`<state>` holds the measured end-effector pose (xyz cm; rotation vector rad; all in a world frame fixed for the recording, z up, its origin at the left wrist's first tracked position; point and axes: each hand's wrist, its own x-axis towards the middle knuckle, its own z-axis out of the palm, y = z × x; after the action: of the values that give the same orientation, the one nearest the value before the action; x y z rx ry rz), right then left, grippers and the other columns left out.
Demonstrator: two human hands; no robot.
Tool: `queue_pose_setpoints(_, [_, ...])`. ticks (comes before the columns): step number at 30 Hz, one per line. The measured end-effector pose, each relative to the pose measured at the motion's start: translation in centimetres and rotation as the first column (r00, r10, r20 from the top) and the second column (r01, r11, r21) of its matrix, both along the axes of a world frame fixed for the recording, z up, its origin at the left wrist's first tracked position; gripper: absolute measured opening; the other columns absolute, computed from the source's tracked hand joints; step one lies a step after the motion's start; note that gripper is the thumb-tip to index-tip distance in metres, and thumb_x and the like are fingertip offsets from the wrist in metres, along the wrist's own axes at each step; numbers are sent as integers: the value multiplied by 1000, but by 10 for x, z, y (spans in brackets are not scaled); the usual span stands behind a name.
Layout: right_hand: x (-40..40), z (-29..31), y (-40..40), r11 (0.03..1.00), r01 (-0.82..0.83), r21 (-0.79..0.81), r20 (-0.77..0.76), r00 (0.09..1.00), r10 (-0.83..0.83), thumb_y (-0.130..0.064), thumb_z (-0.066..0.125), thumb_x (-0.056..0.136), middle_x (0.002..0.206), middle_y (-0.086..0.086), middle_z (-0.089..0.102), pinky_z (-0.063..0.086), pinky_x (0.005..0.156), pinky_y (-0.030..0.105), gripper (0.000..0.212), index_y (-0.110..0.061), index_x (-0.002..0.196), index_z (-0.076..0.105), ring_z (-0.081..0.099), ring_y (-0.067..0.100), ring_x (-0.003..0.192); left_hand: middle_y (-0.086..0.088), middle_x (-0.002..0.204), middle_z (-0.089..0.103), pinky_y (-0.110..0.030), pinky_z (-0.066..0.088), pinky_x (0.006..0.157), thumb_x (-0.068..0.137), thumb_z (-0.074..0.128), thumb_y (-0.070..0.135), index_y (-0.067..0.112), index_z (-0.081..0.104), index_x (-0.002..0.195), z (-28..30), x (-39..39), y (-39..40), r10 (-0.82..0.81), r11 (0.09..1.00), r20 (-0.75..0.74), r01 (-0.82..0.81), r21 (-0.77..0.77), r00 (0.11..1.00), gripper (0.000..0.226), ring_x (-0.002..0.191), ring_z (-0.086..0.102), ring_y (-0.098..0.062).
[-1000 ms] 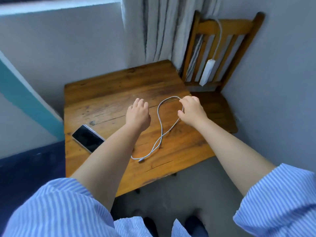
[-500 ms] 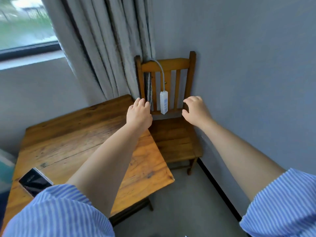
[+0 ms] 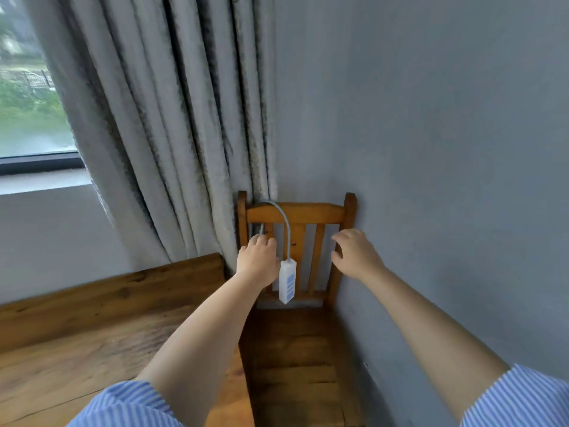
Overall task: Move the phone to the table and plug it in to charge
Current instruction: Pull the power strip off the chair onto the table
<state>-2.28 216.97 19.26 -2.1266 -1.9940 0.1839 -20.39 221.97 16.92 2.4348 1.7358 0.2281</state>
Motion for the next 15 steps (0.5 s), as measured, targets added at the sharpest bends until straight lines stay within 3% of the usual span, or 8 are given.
queue_pose_setpoints(12, [45, -19, 145, 991, -133, 17, -14, 991, 133, -10, 42, 91, 133, 17, 49, 36, 104, 39, 34, -3, 123, 48, 38, 30, 125, -12, 131, 49, -39, 44, 93, 94, 39, 25, 9, 43, 124, -29, 57, 104, 142, 971, 42, -131, -199, 989, 34, 123, 42, -29])
queue_pose_setpoints(15, [55, -34, 183, 979, -203, 7, -31, 979, 203, -9, 41, 91, 132, 18, 50, 36, 103, 38, 35, -3, 125, 46, 40, 31, 124, -13, 128, 52, -39, 46, 90, 95, 37, 25, 7, 43, 125, -42, 73, 129, 256, 933, 88, -222, -282, 963, 35, 119, 46, -29])
